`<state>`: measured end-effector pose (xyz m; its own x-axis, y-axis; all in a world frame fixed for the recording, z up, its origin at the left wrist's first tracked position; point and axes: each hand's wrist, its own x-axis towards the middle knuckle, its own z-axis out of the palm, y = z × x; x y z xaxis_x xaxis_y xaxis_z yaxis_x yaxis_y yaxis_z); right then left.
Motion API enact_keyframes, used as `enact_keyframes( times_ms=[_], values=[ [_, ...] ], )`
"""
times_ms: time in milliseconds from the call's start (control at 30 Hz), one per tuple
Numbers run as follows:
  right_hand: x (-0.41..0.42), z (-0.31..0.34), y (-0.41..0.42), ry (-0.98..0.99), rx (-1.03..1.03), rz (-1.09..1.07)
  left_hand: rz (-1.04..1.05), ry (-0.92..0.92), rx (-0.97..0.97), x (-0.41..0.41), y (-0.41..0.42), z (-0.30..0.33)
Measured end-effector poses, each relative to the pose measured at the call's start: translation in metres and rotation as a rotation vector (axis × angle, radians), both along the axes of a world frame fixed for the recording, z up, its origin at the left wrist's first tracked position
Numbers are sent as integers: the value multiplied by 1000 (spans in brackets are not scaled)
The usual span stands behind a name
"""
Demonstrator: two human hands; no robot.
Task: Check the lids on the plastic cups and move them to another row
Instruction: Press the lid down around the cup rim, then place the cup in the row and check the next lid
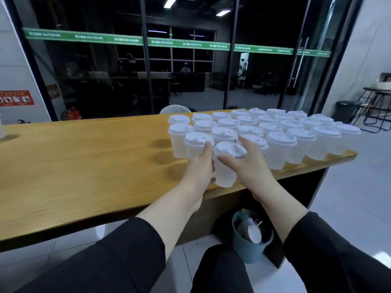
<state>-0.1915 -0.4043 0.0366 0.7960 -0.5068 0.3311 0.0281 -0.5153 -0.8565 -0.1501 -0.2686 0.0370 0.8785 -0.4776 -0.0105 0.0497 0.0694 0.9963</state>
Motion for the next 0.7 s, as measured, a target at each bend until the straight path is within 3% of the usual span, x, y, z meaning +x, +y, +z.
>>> enact_keyframes(
  times_ms=[300,467,567,700],
  values=[
    [-4,-31,3,-129,-4,-203,16,118,-65,-5,0,4],
    [-5,-39,6,-113,74,-192,10,170,-119,-14,2,8],
    [-13,-37,6,-138,69,-195,4,131,-116,-17,8,11],
    [-25,-25,20,-277,-9,-195,154,9,-49,-12,28,15]
  ],
)
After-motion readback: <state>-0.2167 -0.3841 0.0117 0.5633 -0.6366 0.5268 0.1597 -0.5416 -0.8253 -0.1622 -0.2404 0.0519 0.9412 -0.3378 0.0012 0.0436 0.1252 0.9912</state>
